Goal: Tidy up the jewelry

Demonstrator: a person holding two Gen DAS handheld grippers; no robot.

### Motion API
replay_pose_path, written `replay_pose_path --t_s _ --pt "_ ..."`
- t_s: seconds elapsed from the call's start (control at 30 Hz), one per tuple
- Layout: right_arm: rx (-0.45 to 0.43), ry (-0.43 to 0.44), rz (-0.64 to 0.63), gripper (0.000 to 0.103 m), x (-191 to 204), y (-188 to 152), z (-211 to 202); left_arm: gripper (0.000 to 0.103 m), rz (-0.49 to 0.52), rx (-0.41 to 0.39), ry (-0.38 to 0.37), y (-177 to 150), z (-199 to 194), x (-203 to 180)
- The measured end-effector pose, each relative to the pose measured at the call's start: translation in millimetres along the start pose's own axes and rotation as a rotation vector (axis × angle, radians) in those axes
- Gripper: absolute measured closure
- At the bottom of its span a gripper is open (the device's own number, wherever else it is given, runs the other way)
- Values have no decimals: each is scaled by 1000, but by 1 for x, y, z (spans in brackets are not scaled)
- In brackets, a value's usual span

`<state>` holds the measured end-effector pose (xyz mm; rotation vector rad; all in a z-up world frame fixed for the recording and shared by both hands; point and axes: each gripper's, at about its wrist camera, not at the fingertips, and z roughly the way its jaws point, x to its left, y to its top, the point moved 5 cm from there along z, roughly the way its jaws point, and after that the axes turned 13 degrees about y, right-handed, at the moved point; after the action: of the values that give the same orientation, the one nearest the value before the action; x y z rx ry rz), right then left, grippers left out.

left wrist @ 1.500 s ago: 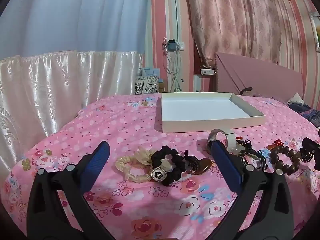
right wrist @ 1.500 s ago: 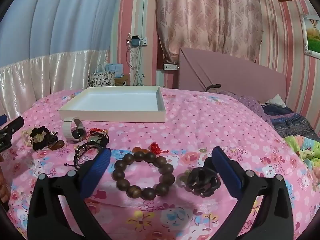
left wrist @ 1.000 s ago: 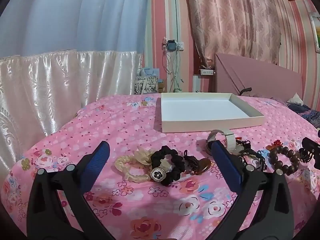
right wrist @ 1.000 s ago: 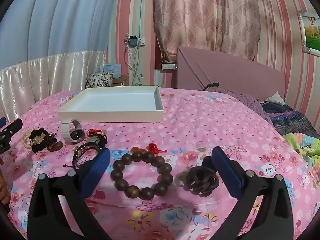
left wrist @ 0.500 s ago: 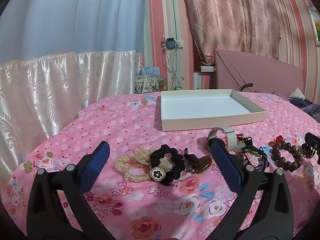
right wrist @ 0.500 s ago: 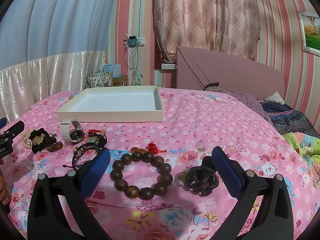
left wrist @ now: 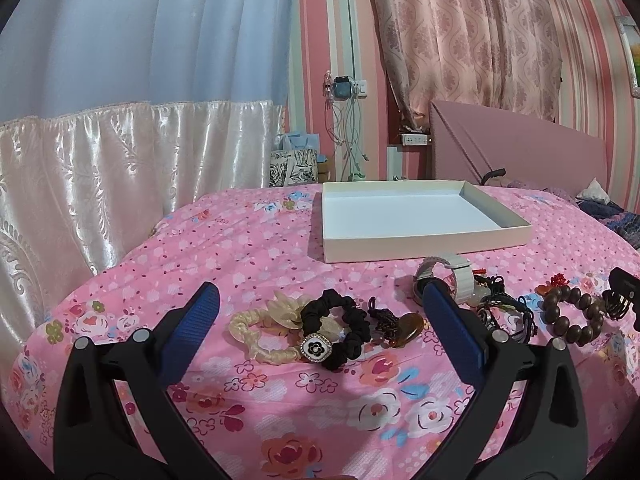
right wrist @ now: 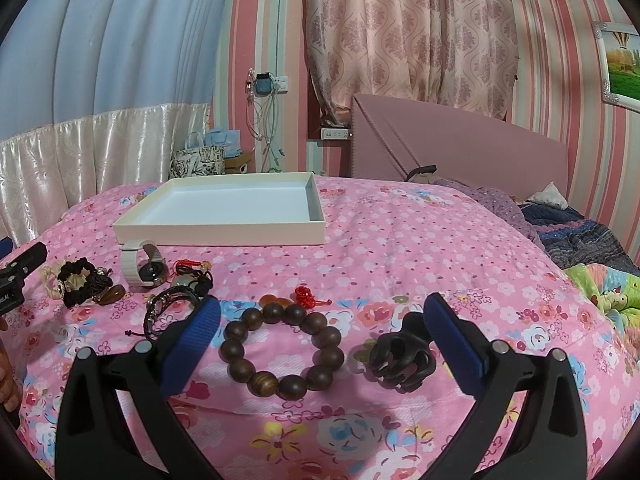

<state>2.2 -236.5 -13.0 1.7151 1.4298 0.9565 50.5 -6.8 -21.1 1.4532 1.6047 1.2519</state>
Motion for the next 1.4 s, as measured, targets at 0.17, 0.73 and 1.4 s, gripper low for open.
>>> replay_pose_path --t_s 0.17,0.73,1.4 --pt "-1 0 1 2 0 0 0 3 -5 -3 -2 0 0 1" --pt "-2 -4 2 2 -1 0 -1 3 -8 -4 -2 2 0 1" --pt "5 1 6 2 -3 -1 -1 3 -22 14 1 1 2 3"
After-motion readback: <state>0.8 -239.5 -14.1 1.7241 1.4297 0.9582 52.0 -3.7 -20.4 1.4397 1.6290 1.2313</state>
